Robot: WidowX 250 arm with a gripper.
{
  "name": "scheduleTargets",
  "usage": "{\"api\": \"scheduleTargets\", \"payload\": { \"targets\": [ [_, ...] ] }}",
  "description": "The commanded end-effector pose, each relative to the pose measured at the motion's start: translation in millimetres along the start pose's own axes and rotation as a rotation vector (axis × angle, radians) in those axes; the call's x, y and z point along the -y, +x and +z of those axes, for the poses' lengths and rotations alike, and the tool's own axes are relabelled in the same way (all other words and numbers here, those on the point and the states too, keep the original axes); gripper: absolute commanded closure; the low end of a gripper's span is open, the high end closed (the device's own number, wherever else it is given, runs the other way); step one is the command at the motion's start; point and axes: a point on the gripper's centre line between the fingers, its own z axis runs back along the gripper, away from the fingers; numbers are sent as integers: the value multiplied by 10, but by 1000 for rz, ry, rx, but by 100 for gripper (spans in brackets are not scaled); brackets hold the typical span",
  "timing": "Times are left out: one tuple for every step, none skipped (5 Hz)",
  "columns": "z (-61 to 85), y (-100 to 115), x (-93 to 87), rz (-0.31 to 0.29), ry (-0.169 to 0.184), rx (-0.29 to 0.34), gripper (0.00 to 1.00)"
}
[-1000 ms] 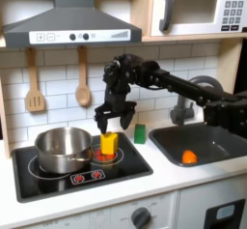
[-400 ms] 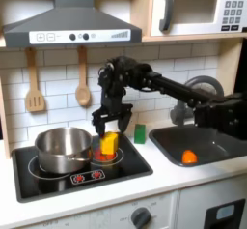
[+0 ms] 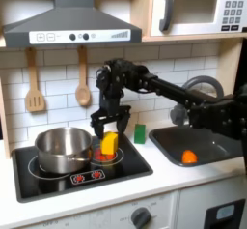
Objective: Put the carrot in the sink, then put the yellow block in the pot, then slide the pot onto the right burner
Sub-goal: 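Put the yellow block in the pot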
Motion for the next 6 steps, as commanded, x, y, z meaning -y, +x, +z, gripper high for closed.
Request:
{"api": "scheduleTargets", "payload": {
  "targets": [
    [-97, -10, -26, 10, 3, -28, 0],
    [-166, -24, -23, 9, 1, -45, 0],
    [-236, -21, 5, 2, -9, -59, 0],
    [-283, -10, -23, 8, -1, -68, 0],
    [-319, -1, -24, 9, 22, -70, 0],
    [-378, 24, -54, 7, 34, -80, 0]
  ]
}}
